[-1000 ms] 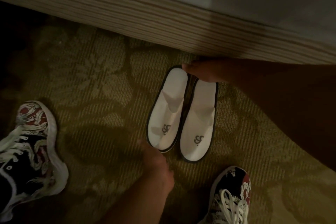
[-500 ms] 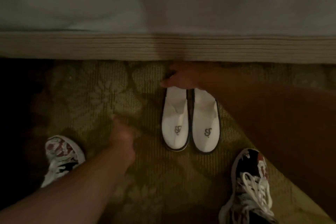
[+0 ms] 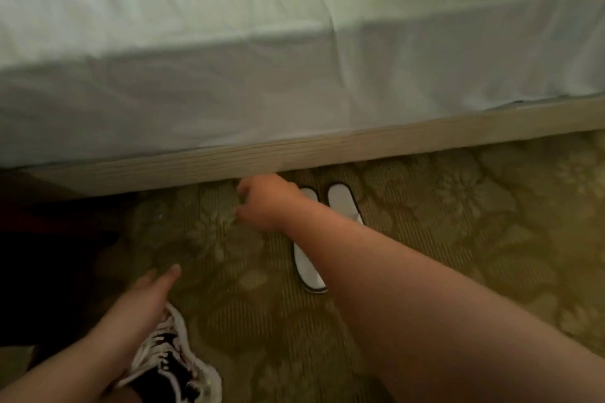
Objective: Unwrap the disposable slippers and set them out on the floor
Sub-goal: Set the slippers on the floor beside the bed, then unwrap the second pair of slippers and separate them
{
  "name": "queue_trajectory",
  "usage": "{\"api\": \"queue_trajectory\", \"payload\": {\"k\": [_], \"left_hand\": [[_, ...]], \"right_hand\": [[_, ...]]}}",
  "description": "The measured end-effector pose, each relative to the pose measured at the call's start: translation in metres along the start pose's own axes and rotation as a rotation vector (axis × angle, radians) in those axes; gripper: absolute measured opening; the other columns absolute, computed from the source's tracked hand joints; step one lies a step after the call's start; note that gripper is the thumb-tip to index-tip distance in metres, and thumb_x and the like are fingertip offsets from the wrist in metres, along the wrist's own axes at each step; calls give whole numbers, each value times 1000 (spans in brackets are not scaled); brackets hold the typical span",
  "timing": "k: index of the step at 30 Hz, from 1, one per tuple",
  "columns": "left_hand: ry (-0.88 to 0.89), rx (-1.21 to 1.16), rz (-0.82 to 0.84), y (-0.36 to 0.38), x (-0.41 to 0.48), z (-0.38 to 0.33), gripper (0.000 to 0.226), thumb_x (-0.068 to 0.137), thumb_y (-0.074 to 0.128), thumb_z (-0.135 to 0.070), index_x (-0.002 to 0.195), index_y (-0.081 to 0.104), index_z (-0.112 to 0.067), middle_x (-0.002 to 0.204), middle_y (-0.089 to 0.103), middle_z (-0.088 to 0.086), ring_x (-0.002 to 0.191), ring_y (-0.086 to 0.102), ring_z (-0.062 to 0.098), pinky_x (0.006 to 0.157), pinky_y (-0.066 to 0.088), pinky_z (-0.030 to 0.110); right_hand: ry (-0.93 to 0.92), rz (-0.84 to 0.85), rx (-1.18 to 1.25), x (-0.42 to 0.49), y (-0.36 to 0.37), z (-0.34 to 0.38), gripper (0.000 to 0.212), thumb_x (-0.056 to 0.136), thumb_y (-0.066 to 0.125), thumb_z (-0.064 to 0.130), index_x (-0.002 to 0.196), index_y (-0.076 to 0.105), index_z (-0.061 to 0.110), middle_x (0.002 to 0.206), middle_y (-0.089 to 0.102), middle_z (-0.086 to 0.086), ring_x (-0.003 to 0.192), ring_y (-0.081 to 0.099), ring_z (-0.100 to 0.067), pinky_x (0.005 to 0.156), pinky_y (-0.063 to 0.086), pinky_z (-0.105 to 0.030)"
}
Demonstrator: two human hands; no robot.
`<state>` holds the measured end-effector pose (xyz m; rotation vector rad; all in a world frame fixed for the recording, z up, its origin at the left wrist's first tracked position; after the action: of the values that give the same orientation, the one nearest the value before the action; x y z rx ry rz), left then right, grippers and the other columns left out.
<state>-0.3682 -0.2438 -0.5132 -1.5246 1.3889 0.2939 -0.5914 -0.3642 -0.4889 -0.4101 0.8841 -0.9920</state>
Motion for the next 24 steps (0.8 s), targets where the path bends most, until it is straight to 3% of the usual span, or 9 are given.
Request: {"api": "queue_trajectory", "payload": {"k": [4,8,10,12,14,17,19,21,24], "left_hand": [[189,296,-47,-58,-60,-35,74,90,59,-54,154,29,-30,161,29,4,144,32,27,103,42,39],[471,578,-116,-128,-120,-77,71,90,56,-57,152,29,-37,165,12,-7,152,3,18,122,11,46],[563,555,-158,-165,-152,-88,67,90,58,-57,150,33,-39,165,12,-9,152,0,16,122,9,46],[685,549,-225,-199,-183,-95,65,88,60,-57,147,38,-39,165,15,-9,152,1,13,123,8,45],[793,524,-312,-231,-211,-93,63,87,62,-56,144,43,-38,164,18,-8,151,2,12,123,5,43],[877,509,-424,-273,-242,-75,62,87,60,-57,144,43,-39,164,19,-8,151,3,11,122,2,41],[892,545,-516,-300,-258,-56,66,87,54,-61,148,37,-40,165,14,-8,151,-1,12,121,0,41],[861,621,-606,-328,-270,-31,73,87,47,-65,152,25,-41,166,4,-7,151,-9,15,122,-2,43],[783,650,-697,-371,-279,17,81,86,42,-66,156,10,-39,166,-11,-2,149,-21,19,121,-8,46]], "right_hand": [[-78,-64,-190,-58,-11,66,45,85,65,41,126,58,24,119,61,-6,112,55,-32,99,37,-53],[-78,-224,-141,-116,-33,128,29,90,58,20,117,64,30,111,68,0,102,61,-24,93,44,-42],[-74,-311,-94,-143,-45,160,13,94,55,33,93,68,28,88,70,5,80,64,-18,76,54,-35],[-101,-425,-102,-169,-59,196,40,94,47,53,71,60,23,65,61,6,58,58,-13,54,50,-31],[-145,-487,-91,-189,-69,230,45,92,50,57,63,54,23,57,56,6,51,54,-9,44,42,-27],[-217,-442,-73,-204,-70,279,13,86,60,18,82,56,30,90,62,7,78,62,-17,63,55,-33],[-275,-314,-116,-206,-55,311,63,81,58,1,131,47,38,146,41,3,124,52,-24,91,52,-33],[-307,-290,-232,-210,-41,344,94,84,65,14,153,7,42,164,-8,2,149,9,-29,114,28,-44],[-382,-383,-398,-218,-18,398,99,85,58,57,152,-13,41,161,-26,-4,148,-19,-25,118,-3,-54]]}}
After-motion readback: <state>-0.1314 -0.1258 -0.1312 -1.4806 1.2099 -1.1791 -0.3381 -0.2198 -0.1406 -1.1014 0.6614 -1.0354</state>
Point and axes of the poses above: each hand's wrist, its own x-axis towards the middle knuckle, its own y-axis out of the palm, z = x × y, the point moved 8 cm from there along x, towards the middle knuckle
